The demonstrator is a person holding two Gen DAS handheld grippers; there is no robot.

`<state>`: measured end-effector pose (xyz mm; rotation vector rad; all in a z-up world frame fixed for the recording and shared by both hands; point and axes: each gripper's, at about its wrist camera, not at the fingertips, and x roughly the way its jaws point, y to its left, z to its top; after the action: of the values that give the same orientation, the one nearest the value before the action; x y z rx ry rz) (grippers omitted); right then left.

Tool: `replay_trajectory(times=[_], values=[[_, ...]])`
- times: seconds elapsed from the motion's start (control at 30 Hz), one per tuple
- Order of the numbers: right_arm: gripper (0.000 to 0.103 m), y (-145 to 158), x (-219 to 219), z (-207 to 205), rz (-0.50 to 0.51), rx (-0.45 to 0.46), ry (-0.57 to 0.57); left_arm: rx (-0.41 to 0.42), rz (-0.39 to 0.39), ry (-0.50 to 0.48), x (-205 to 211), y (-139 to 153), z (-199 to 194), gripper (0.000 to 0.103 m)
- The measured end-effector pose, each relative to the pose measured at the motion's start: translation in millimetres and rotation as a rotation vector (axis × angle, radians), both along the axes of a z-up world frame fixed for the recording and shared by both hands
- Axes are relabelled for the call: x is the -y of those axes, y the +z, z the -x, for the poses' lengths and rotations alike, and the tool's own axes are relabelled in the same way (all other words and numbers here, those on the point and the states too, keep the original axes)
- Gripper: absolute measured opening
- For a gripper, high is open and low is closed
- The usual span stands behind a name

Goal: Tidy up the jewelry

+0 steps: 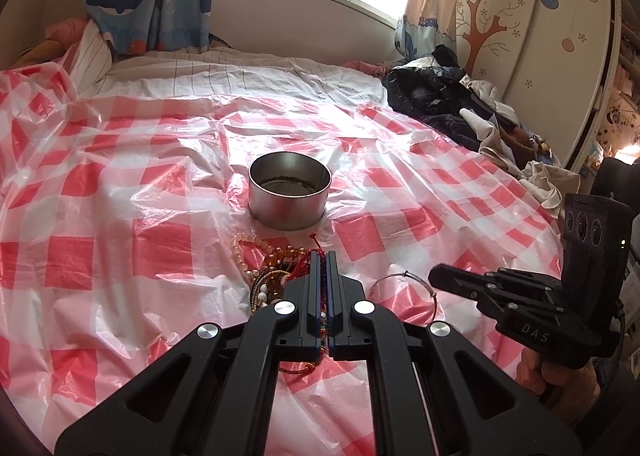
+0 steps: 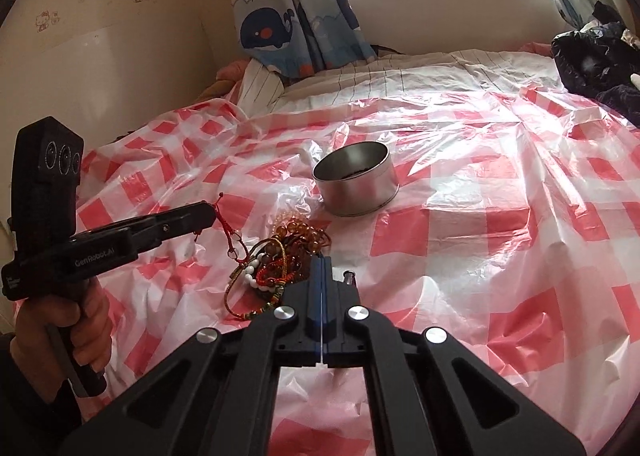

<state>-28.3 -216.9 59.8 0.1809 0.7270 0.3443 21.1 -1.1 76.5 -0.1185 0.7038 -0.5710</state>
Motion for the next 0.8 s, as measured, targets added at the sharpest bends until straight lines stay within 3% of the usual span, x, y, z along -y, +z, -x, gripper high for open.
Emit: replay_trajectory(times=[0.13, 0.2, 0.23, 0.27, 0.37, 0.53, 0.6, 0.63, 0.8], values=[[0.001, -17, 5, -3, 0.009, -0.081, -0.02, -0.005, -0.02, 0.011, 2, -1, 0, 0.002], [0.036, -17, 8, -2, 0.02, -0.073, -0.051, -0.004, -0.023, 0.014, 1, -2, 0, 0.002], [0.072, -13, 8, 1, 0.035, -0.047, -0.069, -0.007, -0.023, 0.016, 1, -4, 0, 0.002], [0.077, -10, 7, 4, 0.064, -0.016, -0.085, -0.014, -0.027, 0.02, 1, -5, -1, 0.002], [0.077, -10, -2, 1, 0.161, -0.001, -0.097, -0.01, -0.032, 0.017, 2, -5, -1, 0.002], [0.079, -43, -13, -18, 0.28, -0.145, -0.076, -0.003, -0.06, 0.023, 3, -8, -1, 0.002], [0.065, -49, -19, -18, 0.312, -0.152, -0.052, 0.01, -0.078, 0.024, 4, -7, 0, 0.002], [0.061, -48, -19, -18, 0.293, -0.15, -0.043, 0.017, -0.09, 0.025, 5, -7, 1, 0.002], [0.06, -40, -14, -14, 0.2, -0.117, -0.027, 0.04, -0.115, 0.023, 6, -4, 3, 0.002]])
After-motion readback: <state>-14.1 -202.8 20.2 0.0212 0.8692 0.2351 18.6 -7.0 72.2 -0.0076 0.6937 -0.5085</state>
